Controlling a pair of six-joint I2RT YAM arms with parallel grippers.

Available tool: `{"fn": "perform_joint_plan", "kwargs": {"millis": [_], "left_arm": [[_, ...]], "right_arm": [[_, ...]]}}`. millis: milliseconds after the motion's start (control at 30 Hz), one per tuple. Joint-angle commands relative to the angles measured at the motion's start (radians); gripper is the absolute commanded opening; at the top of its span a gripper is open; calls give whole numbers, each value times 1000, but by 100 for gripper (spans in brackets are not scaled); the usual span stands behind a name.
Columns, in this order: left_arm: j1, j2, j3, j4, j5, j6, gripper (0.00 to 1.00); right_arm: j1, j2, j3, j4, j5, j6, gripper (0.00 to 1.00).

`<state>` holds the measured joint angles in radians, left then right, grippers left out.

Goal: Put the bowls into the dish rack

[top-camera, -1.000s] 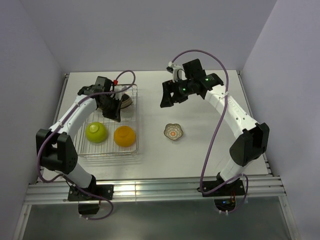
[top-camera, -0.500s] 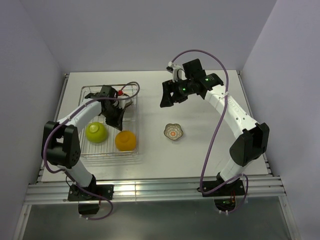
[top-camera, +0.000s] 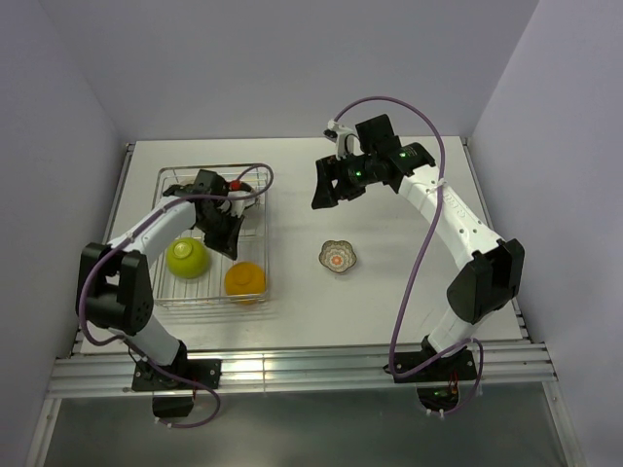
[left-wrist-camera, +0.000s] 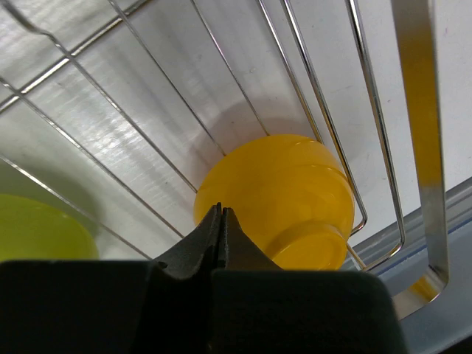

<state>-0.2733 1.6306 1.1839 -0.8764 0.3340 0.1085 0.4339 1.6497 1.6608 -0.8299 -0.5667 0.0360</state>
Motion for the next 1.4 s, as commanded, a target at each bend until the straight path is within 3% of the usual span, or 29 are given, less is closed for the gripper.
{"fn": "perform_joint_plan", "kwargs": {"millis": [0,233,633,1367], "left_arm": [[8,-81,20,33,-36,-24,3],[40,-89,23,22,-125,-30,5],[218,-17,108,62,-135,2,3],[270,-3,0,62,-207,65,3]], "right_arm": [[-7,-27,25,25,-6,4,77],[-9,-48,-1,29,8,-4,77],[-9,-62,-41,52,1,-2,77],[-20,-62,-53,54,4,-7,77]]}}
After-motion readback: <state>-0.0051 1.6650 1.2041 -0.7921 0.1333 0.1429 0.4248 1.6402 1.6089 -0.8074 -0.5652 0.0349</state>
